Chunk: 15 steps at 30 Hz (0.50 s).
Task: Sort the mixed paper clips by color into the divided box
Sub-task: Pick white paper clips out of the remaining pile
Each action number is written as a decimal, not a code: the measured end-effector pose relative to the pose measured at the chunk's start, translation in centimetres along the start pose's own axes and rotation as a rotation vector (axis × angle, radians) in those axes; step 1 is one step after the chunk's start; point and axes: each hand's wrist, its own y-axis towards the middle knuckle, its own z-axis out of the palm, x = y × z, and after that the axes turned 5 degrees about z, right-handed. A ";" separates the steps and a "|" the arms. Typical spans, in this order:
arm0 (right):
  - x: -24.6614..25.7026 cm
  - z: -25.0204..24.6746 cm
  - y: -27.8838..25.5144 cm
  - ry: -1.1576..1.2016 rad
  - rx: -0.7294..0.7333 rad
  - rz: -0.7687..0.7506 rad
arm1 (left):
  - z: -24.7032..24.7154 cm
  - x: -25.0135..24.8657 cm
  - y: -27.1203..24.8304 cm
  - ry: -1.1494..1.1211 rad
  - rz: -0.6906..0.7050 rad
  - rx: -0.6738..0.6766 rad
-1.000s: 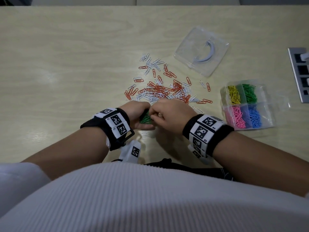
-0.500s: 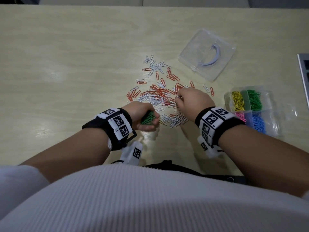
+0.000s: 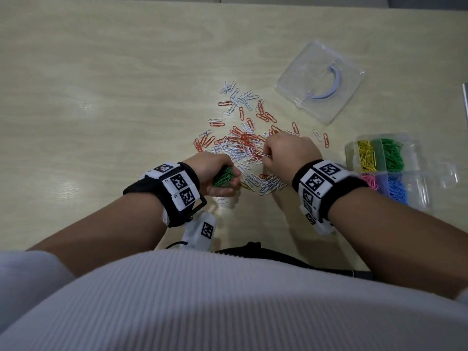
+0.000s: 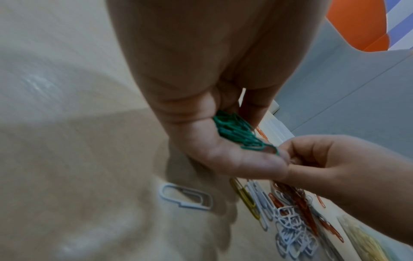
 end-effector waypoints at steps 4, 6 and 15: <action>-0.3 -0.6 0.0 0.013 -0.016 0.014 | 0.0 0.0 -0.1 -0.017 0.009 -0.002; -0.6 -0.8 0.1 0.057 -0.019 0.052 | -0.1 -0.2 -0.1 -0.025 0.008 0.005; -1.7 -0.6 0.0 0.129 -0.088 0.129 | -0.1 -0.1 -0.1 -0.025 0.010 0.007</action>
